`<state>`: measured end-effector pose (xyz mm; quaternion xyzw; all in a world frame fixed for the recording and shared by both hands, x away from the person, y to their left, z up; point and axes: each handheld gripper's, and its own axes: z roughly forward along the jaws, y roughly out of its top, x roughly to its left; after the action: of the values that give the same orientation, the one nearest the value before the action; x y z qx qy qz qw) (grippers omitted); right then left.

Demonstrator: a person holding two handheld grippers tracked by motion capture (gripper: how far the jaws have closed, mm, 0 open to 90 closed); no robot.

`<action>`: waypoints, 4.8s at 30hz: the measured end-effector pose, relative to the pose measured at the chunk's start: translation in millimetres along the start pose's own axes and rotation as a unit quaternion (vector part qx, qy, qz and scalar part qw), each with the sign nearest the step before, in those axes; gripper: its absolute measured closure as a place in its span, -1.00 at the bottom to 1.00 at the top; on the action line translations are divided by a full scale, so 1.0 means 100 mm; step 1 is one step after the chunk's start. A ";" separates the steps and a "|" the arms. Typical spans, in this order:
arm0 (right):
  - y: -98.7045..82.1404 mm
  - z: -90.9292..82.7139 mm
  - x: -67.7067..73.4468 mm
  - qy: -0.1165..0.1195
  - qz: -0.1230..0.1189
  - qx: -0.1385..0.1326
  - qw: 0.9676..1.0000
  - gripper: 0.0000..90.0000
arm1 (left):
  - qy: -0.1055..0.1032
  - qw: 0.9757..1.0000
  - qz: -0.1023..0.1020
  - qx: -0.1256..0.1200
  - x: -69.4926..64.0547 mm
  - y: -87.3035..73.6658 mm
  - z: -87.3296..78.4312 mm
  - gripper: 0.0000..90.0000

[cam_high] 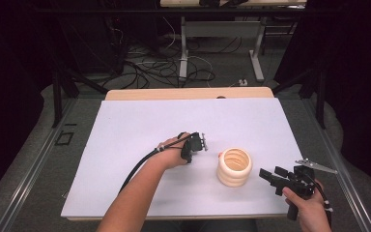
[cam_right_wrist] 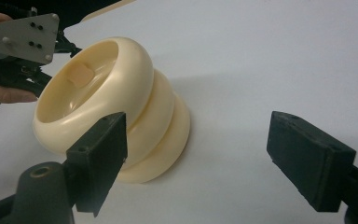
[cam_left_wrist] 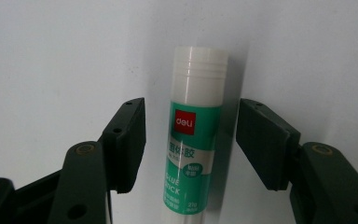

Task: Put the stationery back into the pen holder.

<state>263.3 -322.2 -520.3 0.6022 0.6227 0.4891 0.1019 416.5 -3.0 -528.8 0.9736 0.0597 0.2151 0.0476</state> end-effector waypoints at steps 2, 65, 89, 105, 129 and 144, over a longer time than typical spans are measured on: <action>0.00 0.00 0.00 0.000 0.000 0.000 1.000 -0.57 | -0.003 1.000 -0.001 -0.001 0.01 0.01 0.01 -0.01; -0.02 0.02 -0.06 -0.005 0.003 0.005 1.000 -0.56 | -0.051 0.984 -0.141 -0.096 0.28 -0.01 -0.29 0.46; -0.03 0.02 -0.06 -0.004 0.006 0.004 1.000 -0.56 | -0.122 0.888 -0.346 -0.277 0.50 -0.16 -0.67 0.45; -0.03 0.03 -0.05 -0.001 0.013 0.002 1.000 -0.56 | -0.111 0.825 -0.413 -0.369 0.51 -0.35 -0.92 0.45; -0.03 0.03 -0.03 -0.002 0.009 0.002 1.000 -0.56 | -0.121 0.753 -0.432 -0.481 0.15 -0.38 -1.34 0.45; -0.03 0.03 -0.02 -0.006 0.010 -0.004 1.000 -0.56 | -0.151 0.733 -0.411 -0.520 -0.17 -0.13 -1.38 0.45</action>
<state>263.9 -322.3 -524.9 0.6108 0.6145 0.4885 0.1033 340.9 16.7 -412.7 0.6974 0.3245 0.0219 0.6386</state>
